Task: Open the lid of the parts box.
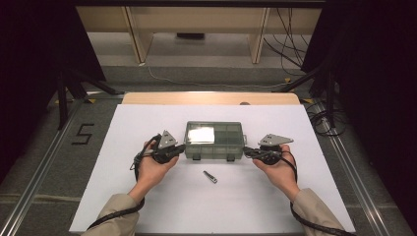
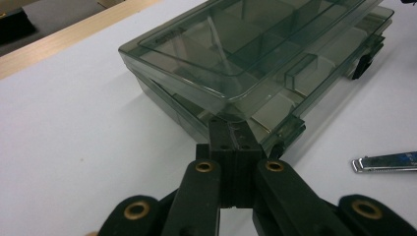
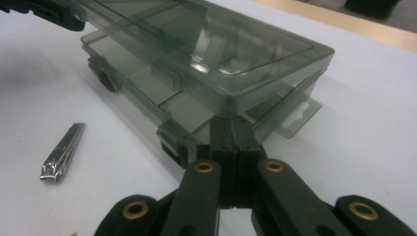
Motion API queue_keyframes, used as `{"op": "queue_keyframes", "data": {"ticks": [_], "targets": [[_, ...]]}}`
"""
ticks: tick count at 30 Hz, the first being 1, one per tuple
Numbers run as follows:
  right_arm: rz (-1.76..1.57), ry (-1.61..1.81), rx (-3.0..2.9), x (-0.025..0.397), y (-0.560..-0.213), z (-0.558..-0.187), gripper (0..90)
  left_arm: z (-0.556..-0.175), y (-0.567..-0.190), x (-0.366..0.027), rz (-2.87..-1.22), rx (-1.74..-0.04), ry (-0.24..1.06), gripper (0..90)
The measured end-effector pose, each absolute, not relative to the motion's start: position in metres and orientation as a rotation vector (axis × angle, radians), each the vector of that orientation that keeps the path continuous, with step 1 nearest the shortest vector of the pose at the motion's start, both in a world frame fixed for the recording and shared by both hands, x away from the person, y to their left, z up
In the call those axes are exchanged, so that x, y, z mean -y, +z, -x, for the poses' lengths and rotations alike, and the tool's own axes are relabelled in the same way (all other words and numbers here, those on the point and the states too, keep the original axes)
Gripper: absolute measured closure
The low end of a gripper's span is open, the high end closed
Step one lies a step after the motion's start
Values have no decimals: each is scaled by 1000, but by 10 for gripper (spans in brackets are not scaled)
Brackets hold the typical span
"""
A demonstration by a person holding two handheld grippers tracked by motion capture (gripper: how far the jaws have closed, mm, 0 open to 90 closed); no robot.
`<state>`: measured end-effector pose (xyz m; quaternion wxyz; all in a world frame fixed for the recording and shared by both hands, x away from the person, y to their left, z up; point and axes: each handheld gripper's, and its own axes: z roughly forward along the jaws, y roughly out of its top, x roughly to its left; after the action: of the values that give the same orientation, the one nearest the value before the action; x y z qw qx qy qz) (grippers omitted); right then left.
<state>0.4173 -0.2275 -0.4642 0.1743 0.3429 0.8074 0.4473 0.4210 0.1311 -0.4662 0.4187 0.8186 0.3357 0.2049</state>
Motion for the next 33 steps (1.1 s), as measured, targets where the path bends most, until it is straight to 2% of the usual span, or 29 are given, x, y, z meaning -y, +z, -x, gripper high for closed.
{"op": "queue_keyframes", "data": {"ticks": [17, 27, 30, 33], "targets": [[-959, 1316, -2223, 222, -452, -421, 900, -427, -454, -128, -1972, -861, 531, 897], [-978, 1315, -2217, 221, -451, -423, 889, -430, -450, -128, -1990, -846, 547, 897], [-986, 1278, -2178, 222, -450, -424, 799, -430, -450, -127, -1983, -849, 550, 897], [-990, 1239, -2140, 223, -449, -425, 654, -430, -450, -127, -1978, -852, 550, 897]]}}
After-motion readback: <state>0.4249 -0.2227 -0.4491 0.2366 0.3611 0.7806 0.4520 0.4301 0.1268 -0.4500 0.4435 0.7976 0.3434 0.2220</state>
